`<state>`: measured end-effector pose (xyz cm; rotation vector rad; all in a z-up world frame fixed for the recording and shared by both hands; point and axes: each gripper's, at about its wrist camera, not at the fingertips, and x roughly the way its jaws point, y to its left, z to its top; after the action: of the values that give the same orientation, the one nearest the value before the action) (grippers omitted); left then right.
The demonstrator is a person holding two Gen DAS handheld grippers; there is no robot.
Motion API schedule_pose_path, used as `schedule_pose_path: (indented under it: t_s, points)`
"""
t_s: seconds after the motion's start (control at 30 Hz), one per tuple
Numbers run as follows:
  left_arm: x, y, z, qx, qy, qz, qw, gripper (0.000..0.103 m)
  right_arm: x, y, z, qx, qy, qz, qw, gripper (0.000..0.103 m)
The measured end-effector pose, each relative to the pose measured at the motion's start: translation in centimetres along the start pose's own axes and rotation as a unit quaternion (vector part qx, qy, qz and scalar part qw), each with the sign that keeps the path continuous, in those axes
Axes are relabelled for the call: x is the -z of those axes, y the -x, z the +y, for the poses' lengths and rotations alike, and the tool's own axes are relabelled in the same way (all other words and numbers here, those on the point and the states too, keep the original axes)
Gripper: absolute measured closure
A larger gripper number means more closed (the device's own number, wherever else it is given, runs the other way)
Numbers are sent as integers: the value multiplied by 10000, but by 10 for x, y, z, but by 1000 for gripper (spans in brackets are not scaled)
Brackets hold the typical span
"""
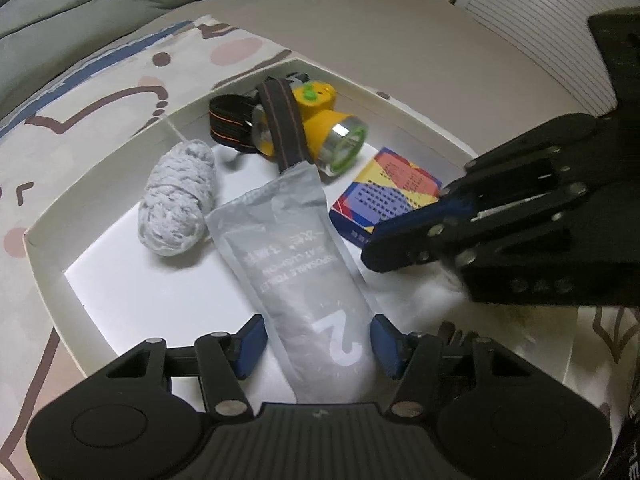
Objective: Organize objects
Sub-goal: 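Lower and release the card box with the right tool while the left tool releases the pouch, then nudge the items inside the box with both tools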
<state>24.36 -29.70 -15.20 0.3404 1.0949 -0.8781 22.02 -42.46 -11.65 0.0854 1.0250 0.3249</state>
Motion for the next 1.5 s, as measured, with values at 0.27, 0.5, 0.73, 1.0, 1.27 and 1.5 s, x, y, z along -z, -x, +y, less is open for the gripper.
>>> schedule_pose_path:
  t_s: [0.27,0.5,0.73,1.0,1.27,1.5]
  points:
    - [1,5,8,-235,-48,144,9996,43,14,-9,-10,408,52,470,9980,103]
    - [2,8,15,-427,149,139,9989,44,19,1,-15,326,-62,571,9978,103]
    - [-9,11,3,-374,171,-68,9991,31,12,20,-23,41,-454,0,9990,96]
    - [-16,-2,-12,-469,-106,13,9988,37,4,31,-54,671,-1234,-728,9874,92]
    - [-13,-8,-15,-480,-368,71,9981,37,-8,11,-48,678,-1147,-675,9888,92]
    - [-14,-9,3,-518,-259,63,9983,36,-18,-6,-32,636,-930,-589,9919,92]
